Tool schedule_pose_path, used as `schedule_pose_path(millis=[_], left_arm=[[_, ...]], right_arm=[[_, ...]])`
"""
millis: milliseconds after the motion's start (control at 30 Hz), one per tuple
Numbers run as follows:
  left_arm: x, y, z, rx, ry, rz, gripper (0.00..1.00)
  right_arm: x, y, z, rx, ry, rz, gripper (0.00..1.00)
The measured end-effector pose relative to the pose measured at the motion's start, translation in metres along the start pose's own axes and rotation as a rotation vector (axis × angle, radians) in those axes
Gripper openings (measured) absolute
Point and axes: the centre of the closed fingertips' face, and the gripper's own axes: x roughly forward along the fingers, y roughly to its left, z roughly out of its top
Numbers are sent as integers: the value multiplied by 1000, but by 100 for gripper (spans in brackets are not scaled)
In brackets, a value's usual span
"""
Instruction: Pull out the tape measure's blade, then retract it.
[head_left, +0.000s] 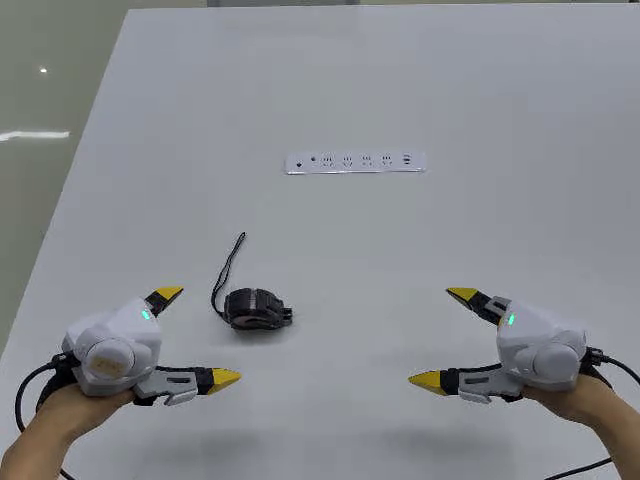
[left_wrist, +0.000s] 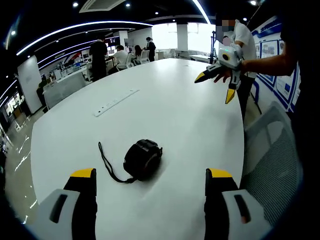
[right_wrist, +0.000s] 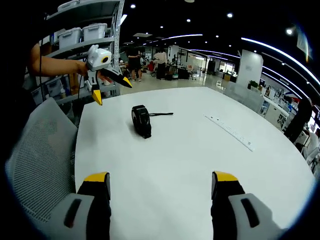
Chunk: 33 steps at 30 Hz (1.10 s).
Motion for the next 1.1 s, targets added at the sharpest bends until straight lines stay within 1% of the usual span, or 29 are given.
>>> schedule_pose_path(millis=[133, 300, 533, 733, 900, 1100], left_arm=[[4, 2, 1, 27, 10, -23, 84], [10, 6, 3, 58, 23, -38, 82], [18, 12, 5, 93, 39, -62, 80], [26, 15, 5, 134, 49, -88, 75], [33, 16, 3, 164, 65, -109, 72], [41, 19, -2, 206, 92, -136, 67]], right_arm=[[5, -2, 2, -21, 4, 19, 84], [10, -1, 5, -46, 14, 42, 82], [19, -5, 10, -68, 21, 63, 79], [28, -5, 15, -93, 20, 81, 77], [35, -6, 16, -114, 21, 99, 74], [46, -7, 16, -131, 18, 117, 71]])
